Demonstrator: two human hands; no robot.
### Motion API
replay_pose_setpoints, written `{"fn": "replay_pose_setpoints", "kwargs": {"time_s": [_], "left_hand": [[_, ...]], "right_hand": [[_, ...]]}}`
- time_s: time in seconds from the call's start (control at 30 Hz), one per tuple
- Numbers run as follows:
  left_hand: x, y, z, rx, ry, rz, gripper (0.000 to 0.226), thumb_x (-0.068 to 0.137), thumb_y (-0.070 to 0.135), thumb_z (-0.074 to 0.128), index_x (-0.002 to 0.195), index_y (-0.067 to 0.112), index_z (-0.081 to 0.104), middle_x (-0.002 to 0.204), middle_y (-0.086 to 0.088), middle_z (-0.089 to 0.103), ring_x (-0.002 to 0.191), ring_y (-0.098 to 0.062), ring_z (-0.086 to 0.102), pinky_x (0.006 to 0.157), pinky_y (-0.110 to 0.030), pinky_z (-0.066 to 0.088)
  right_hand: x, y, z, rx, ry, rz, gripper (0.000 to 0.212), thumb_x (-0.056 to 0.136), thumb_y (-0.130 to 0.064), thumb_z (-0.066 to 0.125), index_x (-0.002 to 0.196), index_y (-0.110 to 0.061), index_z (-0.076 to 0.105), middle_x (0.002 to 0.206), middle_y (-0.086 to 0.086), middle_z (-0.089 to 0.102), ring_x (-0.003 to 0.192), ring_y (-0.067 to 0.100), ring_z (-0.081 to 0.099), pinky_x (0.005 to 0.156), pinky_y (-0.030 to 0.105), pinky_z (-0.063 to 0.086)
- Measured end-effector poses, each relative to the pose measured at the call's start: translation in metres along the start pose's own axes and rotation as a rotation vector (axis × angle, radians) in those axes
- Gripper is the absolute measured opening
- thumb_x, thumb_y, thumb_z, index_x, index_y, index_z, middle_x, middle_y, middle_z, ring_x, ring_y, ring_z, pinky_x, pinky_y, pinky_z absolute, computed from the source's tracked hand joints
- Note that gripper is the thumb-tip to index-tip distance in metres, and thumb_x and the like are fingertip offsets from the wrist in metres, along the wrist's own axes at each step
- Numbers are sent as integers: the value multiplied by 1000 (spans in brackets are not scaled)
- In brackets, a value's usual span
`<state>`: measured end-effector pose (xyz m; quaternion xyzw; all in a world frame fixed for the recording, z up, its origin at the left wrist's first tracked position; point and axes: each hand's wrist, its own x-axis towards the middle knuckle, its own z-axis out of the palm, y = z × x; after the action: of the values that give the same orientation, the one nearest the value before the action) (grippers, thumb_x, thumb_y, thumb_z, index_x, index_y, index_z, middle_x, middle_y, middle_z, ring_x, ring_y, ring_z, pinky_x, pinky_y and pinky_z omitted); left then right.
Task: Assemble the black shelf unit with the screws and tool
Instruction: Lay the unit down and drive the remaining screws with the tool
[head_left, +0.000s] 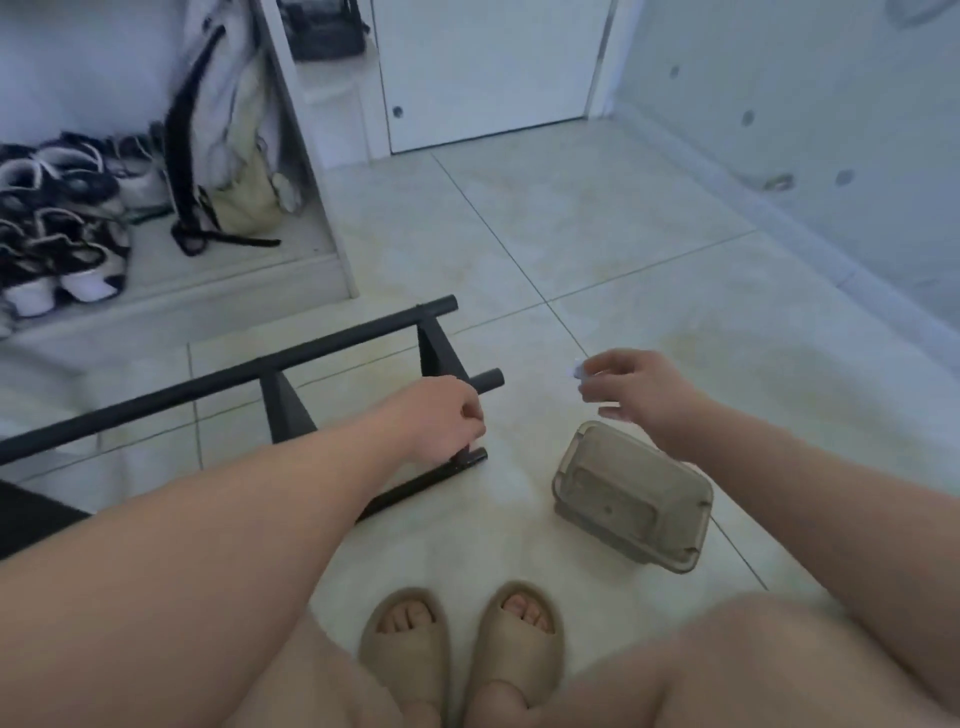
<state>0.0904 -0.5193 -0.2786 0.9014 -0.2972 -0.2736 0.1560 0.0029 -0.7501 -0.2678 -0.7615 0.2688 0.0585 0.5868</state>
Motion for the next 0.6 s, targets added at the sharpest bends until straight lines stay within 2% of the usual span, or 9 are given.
{"fn": "replay_pose_setpoints", "kwargs": {"time_s": [0.07, 0.13, 0.23, 0.3, 0.37, 0.47, 0.6], "left_hand": [[-21, 1, -8, -210, 58, -48, 14, 94, 29, 60, 93, 20, 69, 91, 9, 68, 92, -20, 64, 85, -32, 52], [-41, 1, -14, -398, 91, -82, 10, 92, 29, 64, 91, 22, 71, 92, 3, 73, 85, -21, 69, 78, -32, 56], [-68, 2, -25, -553, 105, -101, 3, 89, 32, 70, 91, 31, 67, 91, 8, 72, 71, -7, 68, 58, -18, 47], [-85, 0, -32, -601, 95, -101, 11, 89, 33, 71, 99, 30, 66, 92, 10, 70, 73, -6, 69, 58, -18, 46], [-98, -2, -38, -613, 87, -89, 21, 90, 34, 71, 109, 29, 66, 93, 11, 67, 78, -8, 70, 64, -20, 49], [-111, -5, -41, -609, 76, -64, 27, 91, 33, 70, 118, 29, 66, 98, 12, 67, 84, -10, 71, 69, -22, 51], [-113, -7, -37, -561, 74, -10, 16, 91, 29, 69, 107, 30, 71, 93, 10, 72, 77, -6, 69, 67, -23, 47]], "right_hand": [[-22, -23, 16, 44, -38, -46, 9, 84, -3, 69, 90, -10, 68, 88, -2, 78, 85, 13, 74, 85, 35, 53], [-41, -37, 33, 83, -64, -65, 12, 81, -4, 72, 89, -9, 65, 91, 0, 79, 86, 14, 76, 81, 33, 55], [-66, -50, 54, 79, -48, -102, 10, 83, -7, 70, 80, -15, 65, 81, 1, 76, 76, 13, 68, 75, 29, 55], [-79, -57, 66, 114, -39, -117, 14, 85, -5, 66, 74, -15, 65, 65, -3, 66, 65, 15, 56, 62, 25, 51], [-90, -62, 75, 185, -52, -115, 14, 85, 0, 62, 75, -10, 61, 64, 1, 62, 59, 18, 50, 54, 23, 46], [-100, -65, 87, 179, -72, -105, 14, 85, 2, 58, 78, -9, 55, 69, 8, 66, 59, 20, 56, 54, 23, 48], [-100, -67, 93, 76, -104, -123, 19, 79, 2, 72, 75, -8, 56, 70, 5, 70, 60, 17, 63, 56, 21, 51]]}}
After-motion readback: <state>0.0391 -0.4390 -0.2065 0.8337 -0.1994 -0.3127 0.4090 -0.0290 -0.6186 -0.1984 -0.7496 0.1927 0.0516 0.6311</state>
